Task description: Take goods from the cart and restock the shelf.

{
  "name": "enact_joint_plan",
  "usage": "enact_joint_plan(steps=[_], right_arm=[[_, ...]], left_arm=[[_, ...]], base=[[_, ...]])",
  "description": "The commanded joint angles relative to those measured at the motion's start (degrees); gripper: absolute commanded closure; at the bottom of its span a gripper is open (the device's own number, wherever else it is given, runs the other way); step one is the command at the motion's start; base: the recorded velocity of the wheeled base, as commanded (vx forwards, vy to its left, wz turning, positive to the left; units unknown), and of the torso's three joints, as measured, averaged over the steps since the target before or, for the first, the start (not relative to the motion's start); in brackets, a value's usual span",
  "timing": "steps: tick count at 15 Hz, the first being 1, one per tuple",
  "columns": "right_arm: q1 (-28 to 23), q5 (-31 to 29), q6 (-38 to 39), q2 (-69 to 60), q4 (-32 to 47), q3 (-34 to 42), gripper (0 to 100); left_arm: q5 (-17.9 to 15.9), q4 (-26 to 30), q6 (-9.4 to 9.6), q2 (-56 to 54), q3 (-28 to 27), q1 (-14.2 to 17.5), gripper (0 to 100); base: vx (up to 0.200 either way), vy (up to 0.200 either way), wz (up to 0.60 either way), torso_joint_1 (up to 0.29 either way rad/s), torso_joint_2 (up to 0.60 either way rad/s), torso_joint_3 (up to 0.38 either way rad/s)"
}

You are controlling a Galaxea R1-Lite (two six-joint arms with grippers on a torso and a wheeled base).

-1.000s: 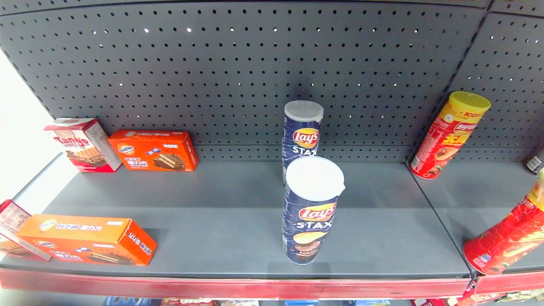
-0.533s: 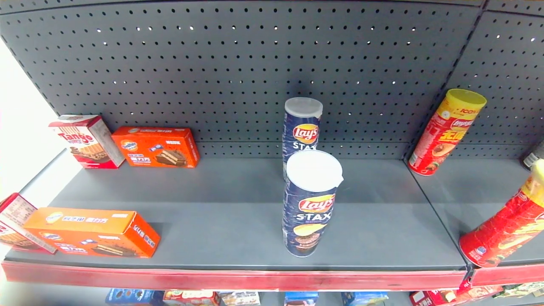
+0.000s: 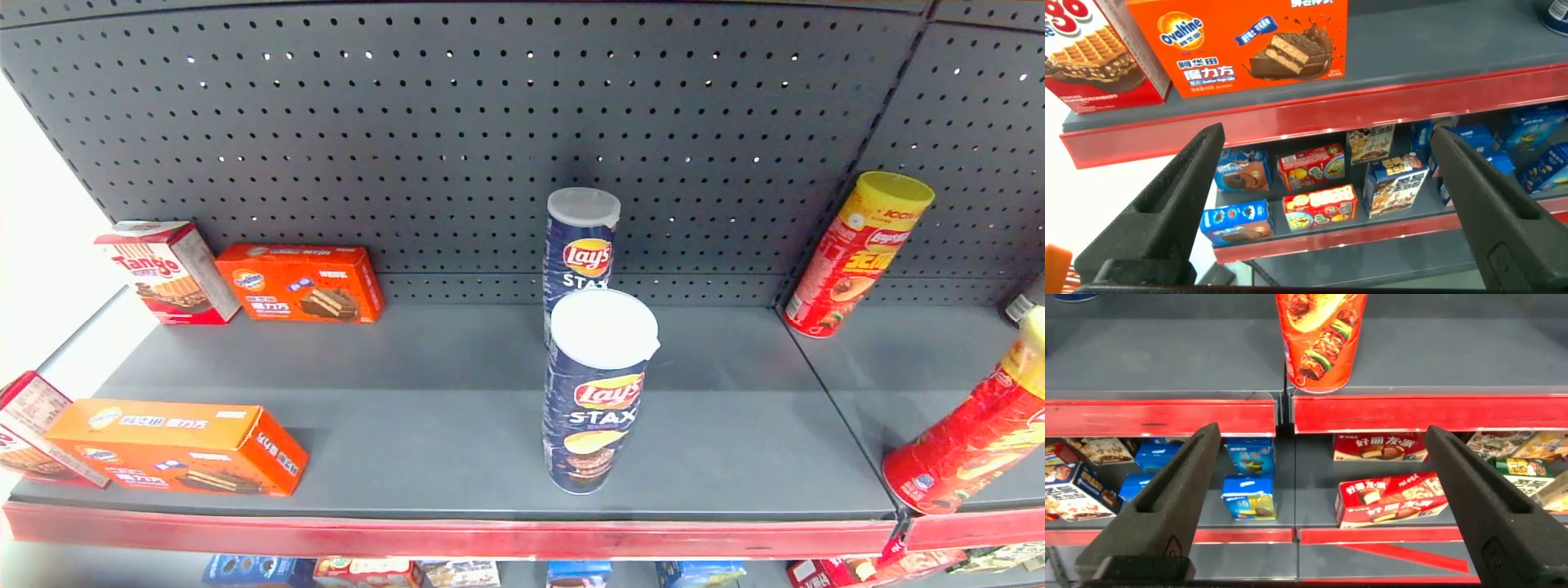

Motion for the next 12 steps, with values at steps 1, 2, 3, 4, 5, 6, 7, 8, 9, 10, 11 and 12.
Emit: enact_joint_plan(steps=[1, 2, 3, 4, 5, 6, 7, 8, 9, 10, 11, 12], right_arm=[[0.02, 0.01, -0.01, 0.0, 0.02, 0.0, 0], [0.02, 0.01, -0.01, 0.0, -0.07, 0.0, 0], [0.02, 0.01, -0.01, 0.0, 0.02, 0.0, 0], [0.02, 0.01, -0.01, 0.0, 0.02, 0.0, 0], [0.02, 0.01, -0.01, 0.0, -0.07, 0.0, 0], [0.02, 0.01, -0.01, 0.0, -0.07, 0.0, 0], [0.02, 0.01, -0.01, 0.0, 0.02, 0.0, 0], [0.02, 0.01, -0.01, 0.0, 0.02, 0.0, 0], [0.02, 0.01, -0.01, 0.0, 0.02, 0.0, 0], [0.02, 0.01, 0.08, 0.0, -0.07, 0.0, 0], [0.02, 0.01, 0.17, 0.0, -0.07, 0.0, 0], [0.02, 0.01, 0.25, 0.0, -0.07, 0.0, 0]], left_arm=[[0.04, 0.0, -0.04, 0.11, 0.0, 0.02, 0], [0.04, 0.0, 0.04, 0.11, 0.0, 0.02, 0], [0.04, 0.0, 0.04, 0.11, 0.0, 0.02, 0], [0.04, 0.0, 0.04, 0.11, 0.0, 0.02, 0], [0.04, 0.0, 0.04, 0.11, 0.0, 0.02, 0], [0.04, 0.0, 0.04, 0.11, 0.0, 0.02, 0], [0.04, 0.0, -0.04, 0.11, 0.0, 0.02, 0], [0.04, 0.0, -0.04, 0.11, 0.0, 0.02, 0], [0.04, 0.0, -0.04, 0.11, 0.0, 0.02, 0], [0.04, 0.0, -0.04, 0.11, 0.0, 0.02, 0], [0.04, 0.0, -0.04, 0.11, 0.0, 0.02, 0], [0.04, 0.0, -0.04, 0.11, 0.0, 0.02, 0]], base=[[0.0, 0.0, 0.0, 0.0, 0.0, 0.0], [0.0, 0.0, 0.0, 0.0, 0.0, 0.0], [0.0, 0.0, 0.0, 0.0, 0.0, 0.0], [0.0, 0.0, 0.0, 0.0, 0.0, 0.0], [0.0, 0.0, 0.0, 0.0, 0.0, 0.0], [0.0, 0.0, 0.0, 0.0, 0.0, 0.0], [0.0, 0.0, 0.0, 0.0, 0.0, 0.0], [0.0, 0.0, 0.0, 0.0, 0.0, 0.0], [0.0, 0.0, 0.0, 0.0, 0.0, 0.0], [0.0, 0.0, 0.0, 0.0, 0.0, 0.0], [0.0, 0.0, 0.0, 0.0, 0.0, 0.0], [0.0, 0.0, 0.0, 0.0, 0.0, 0.0]])
